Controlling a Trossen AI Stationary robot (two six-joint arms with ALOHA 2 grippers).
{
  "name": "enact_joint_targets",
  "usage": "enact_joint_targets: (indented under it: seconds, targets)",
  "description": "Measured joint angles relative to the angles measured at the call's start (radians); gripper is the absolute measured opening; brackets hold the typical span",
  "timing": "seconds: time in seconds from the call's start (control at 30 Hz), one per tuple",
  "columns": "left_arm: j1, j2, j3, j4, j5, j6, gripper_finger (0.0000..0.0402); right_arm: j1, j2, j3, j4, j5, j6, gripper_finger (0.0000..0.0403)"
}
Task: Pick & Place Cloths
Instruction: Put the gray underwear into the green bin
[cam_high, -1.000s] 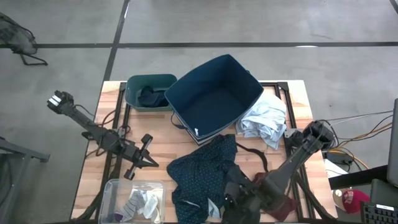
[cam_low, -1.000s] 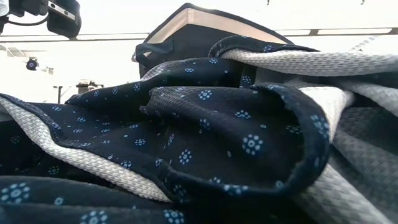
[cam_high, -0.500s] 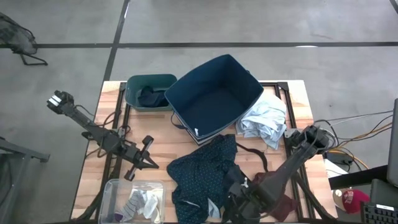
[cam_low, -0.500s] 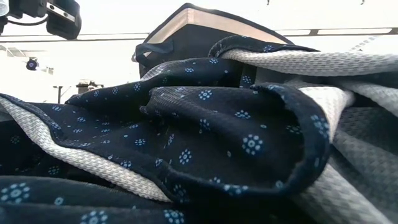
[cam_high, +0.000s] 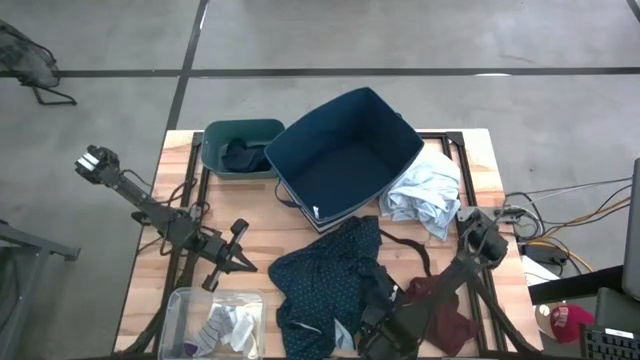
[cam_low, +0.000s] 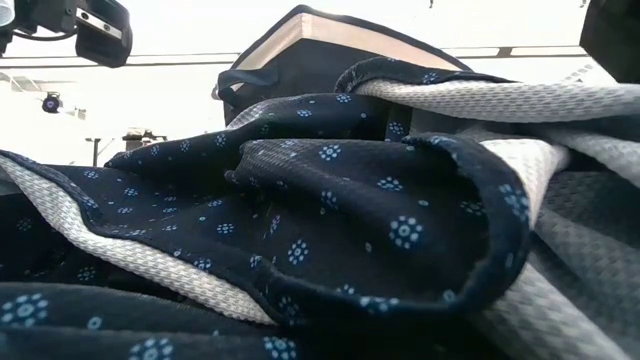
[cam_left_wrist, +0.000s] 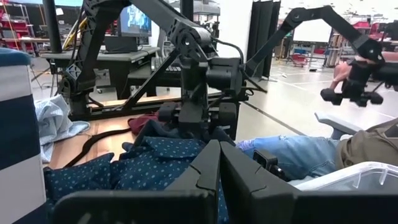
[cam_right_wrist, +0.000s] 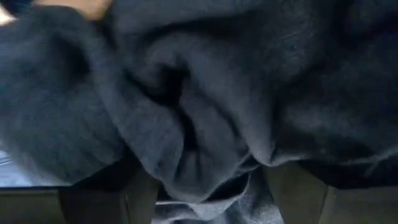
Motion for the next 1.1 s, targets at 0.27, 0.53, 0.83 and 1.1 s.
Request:
enact_joint_targets:
  seconds: [0.27,0.53,0.83,1.1]
  targets:
    - [0.000,0.003,0.000,0.007,0.000,0.000,0.0014,-0.002,0.001,0.000,-0.014,-0.029,-0.011,0.0139]
    - [0.000,0.003,0.000,0.007,0.000,0.000,0.0014,-0.009,-0.090,-0.003,-0.076,0.033,0.008,0.0021]
    - [0.000,0.016,0.000,0.020,-0.004,0.004,0.0014,-0.020,-0.312,-0.003,-0.084,0.406,-0.017,0.0014]
    - [0.000,0.020,0.001,0.059,-0.011,0.018,0.0029,-0.026,-0.456,-0.003,0.154,0.737,-0.291,0.0014]
